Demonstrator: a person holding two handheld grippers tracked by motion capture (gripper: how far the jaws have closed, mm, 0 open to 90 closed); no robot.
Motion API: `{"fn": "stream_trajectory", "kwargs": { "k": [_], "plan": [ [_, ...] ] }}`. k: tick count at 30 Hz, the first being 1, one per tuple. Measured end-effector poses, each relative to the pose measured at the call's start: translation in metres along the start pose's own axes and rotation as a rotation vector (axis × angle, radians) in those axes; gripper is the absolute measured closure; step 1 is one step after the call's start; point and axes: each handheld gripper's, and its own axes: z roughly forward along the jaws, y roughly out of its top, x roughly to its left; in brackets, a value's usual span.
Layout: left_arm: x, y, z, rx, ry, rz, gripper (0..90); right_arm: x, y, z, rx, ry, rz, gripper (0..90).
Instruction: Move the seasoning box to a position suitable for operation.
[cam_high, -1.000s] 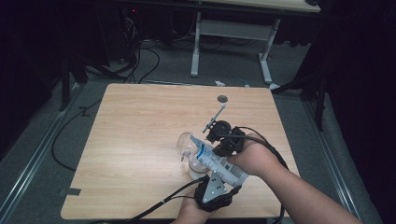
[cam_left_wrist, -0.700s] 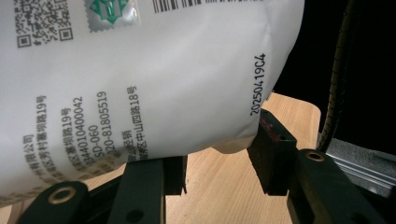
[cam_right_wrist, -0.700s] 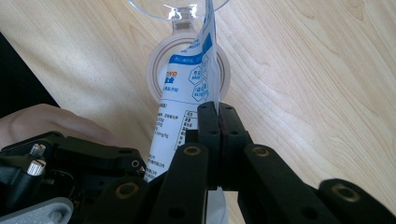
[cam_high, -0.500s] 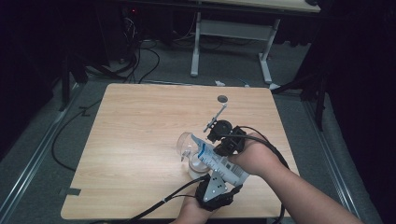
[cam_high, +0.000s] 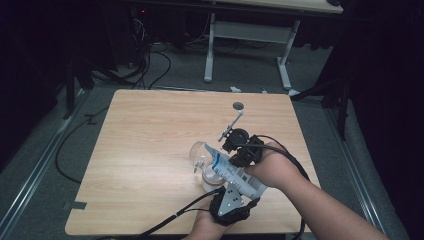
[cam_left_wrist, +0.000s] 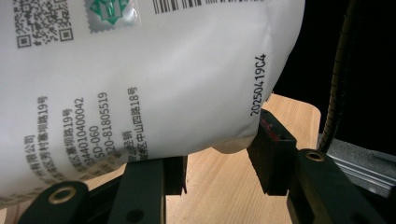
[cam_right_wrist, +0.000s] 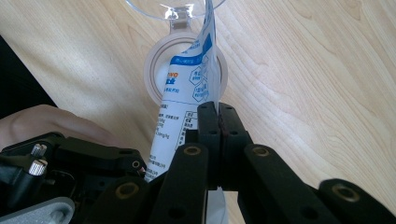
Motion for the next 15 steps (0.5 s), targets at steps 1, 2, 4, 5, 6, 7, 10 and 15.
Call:
{"fn": "stream_trajectory", "kwargs": {
  "k": [1,2,4,5,6,7,10,15],
  "plan": [
    [0.0001,0.0001,-0.0002,0.0,0.0,0.0,60.5,0.0002,-0.0003,-0.0004,-0.002,0.001,0.001,90.0],
    [0.0,0.0002,-0.0004,-0.002,-0.001,0.001,60.6,0.0004,-0.0004,-0.001,-0.002,-0.001,0.0,90.0],
    [-0.0002,0.0006,-0.0009,-0.003,0.0,0.002,60.6,0.0005,-0.0005,-0.0025,-0.005,-0.003,-0.002,90.0],
    [-0.0002,0.0009,-0.0011,-0.004,-0.001,0.002,60.7,0.0007,-0.0005,-0.0031,-0.007,-0.002,-0.001,90.0],
    [-0.0002,0.0011,-0.0012,-0.005,0.0,0.002,60.7,0.0008,-0.0004,-0.0036,-0.01,-0.002,-0.002,90.0],
    [-0.0001,0.0013,-0.0014,-0.005,0.0,0.003,60.7,0.0009,-0.0003,-0.0041,-0.01,-0.003,-0.002,90.0],
    [-0.0001,0.0015,-0.0016,-0.006,0.0,0.004,60.6,0.0012,0.0,-0.0045,-0.009,-0.004,-0.002,90.0],
    [0.0007,0.0018,-0.0019,-0.005,0.001,0.003,60.7,0.0017,0.001,-0.0043,-0.007,-0.004,0.0,90.0]
  ]
}}
